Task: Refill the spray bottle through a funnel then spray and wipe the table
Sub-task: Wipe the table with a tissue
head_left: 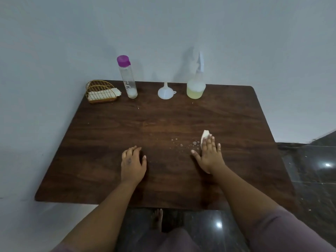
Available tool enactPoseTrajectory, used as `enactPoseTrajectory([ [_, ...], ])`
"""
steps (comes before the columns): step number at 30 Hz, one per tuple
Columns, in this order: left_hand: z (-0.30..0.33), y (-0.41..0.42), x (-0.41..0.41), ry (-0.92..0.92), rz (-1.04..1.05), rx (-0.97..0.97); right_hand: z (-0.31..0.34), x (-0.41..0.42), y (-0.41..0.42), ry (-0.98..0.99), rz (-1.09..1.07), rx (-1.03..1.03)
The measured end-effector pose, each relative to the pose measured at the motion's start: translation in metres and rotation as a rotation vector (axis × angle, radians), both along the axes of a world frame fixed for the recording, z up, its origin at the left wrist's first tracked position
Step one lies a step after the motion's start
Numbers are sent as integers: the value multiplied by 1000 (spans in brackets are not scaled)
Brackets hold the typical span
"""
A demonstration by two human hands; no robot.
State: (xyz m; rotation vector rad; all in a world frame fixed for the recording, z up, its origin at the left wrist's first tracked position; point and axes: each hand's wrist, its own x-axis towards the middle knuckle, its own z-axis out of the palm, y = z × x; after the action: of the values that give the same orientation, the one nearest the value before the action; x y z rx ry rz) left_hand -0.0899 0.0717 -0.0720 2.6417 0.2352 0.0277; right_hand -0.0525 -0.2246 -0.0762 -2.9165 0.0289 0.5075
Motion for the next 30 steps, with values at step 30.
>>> enactPoseTrajectory([
  [30,-1,45,90,-79,-33,-71,0,33,209,-39,684,-23],
])
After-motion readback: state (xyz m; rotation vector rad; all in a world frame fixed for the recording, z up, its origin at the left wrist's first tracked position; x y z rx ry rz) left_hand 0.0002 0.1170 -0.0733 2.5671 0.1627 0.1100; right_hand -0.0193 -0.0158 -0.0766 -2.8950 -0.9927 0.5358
